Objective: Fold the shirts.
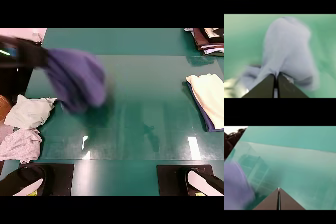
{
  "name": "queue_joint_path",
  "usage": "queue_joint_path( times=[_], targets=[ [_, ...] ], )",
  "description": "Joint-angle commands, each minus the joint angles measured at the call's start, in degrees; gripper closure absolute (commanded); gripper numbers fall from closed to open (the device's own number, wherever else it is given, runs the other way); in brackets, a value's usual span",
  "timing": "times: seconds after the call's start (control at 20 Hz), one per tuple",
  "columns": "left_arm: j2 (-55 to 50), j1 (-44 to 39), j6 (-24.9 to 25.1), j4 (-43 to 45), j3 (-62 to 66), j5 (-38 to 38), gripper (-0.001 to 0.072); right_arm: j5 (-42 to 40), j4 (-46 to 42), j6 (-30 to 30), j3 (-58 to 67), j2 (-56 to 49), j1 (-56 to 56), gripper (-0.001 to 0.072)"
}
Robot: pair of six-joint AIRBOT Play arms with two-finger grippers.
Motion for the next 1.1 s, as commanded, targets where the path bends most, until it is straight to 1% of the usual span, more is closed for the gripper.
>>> queue_joint_path(
  times=[0.0,0.05,0.1,0.15,0.2,0.25,0.35,0.45,0.5,0.65,0.75,0.9,1.05],
  targets=[
    [-3.7,-13.1,-3.5,-7.8,-9.7,7.7,0.0682,1.2,0.0,0.0,1.3,0.0,0.0,0.0692],
    [-5.6,-15.6,-3.1,-10.8,-12.8,10.9,0.068,1.9,0.0,0.0,1.3,0.0,0.0,0.0692],
    [-7.4,-17.4,-2.6,-12.6,-15.2,13.9,0.0605,2.6,0.0,0.0,1.3,0.0,0.0,0.0692],
    [-9.4,-18.5,-2.0,-13.4,-16.9,16.5,0.025,3.2,0.0,0.0,1.3,0.0,0.0,0.0692],
    [-11.3,-18.7,-1.9,-13.4,-17.2,17.3,0.0045,3.7,-0.1,0.0,1.3,0.0,0.0,0.0692],
    [-12.5,-18.3,-1.4,-12.2,-16.8,17.1,0.0045,4.3,-0.1,0.0,1.3,0.0,0.0,0.0692],
    [-12.8,-14.6,-0.1,-8.1,-15.9,16.4,0.0046,5.6,-0.1,0.0,1.3,0.0,0.0,0.0693],
    [-12.8,-6.2,0.2,-6.6,-14.2,12.8,0.0045,6.1,-0.1,0.0,1.3,0.0,0.0,0.0692],
    [-12.8,-1.6,1.5,-6.6,-14.0,11.4,0.0045,6.6,-0.1,0.0,1.3,0.0,0.0,0.0692],
    [-13.2,12.2,3.7,-8.2,-15.9,7.6,0.0045,7.1,-0.1,0.0,1.3,-0.2,0.0,0.0692],
    [-13.7,19.4,6.3,-10.1,-18.9,6.3,0.0045,7.1,-0.4,0.0,1.3,-0.2,0.0,0.0693],
    [-14.1,26.0,8.9,-12.1,-25.7,8.2,0.0045,7.1,-0.4,0.0,1.3,-0.2,0.0,0.0692],
    [-17.5,29.4,13.6,-17.4,-28.9,8.2,0.0045,7.1,-0.4,0.0,1.3,-0.2,0.0,0.0692]
  ],
)
